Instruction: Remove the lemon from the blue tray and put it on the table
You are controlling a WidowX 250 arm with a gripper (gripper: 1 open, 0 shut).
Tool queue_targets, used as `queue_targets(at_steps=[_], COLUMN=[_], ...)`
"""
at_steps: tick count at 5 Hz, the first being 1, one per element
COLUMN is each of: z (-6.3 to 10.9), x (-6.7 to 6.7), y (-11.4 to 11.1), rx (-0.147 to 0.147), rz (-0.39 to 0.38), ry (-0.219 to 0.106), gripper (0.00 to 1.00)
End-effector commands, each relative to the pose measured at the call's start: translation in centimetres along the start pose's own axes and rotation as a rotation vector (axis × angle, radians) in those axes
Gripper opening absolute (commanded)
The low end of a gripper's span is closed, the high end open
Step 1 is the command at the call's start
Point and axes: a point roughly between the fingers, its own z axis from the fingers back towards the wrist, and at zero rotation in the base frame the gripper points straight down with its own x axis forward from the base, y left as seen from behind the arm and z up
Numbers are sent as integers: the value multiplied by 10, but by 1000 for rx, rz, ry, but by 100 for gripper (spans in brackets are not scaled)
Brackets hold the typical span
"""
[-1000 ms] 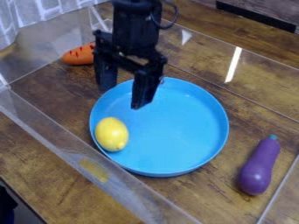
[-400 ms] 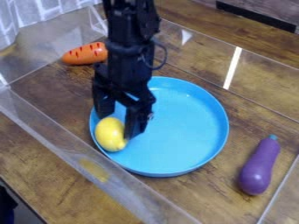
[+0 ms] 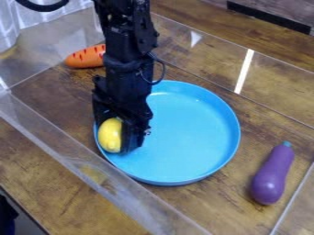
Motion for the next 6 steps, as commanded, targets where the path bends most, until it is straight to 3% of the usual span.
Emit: queue_targets(at_steps=[1, 6], z=[10, 19], x=[2, -2], y=[7, 13], rx=[10, 9], rz=[5, -28], ry=[-44, -93], gripper=[0, 0])
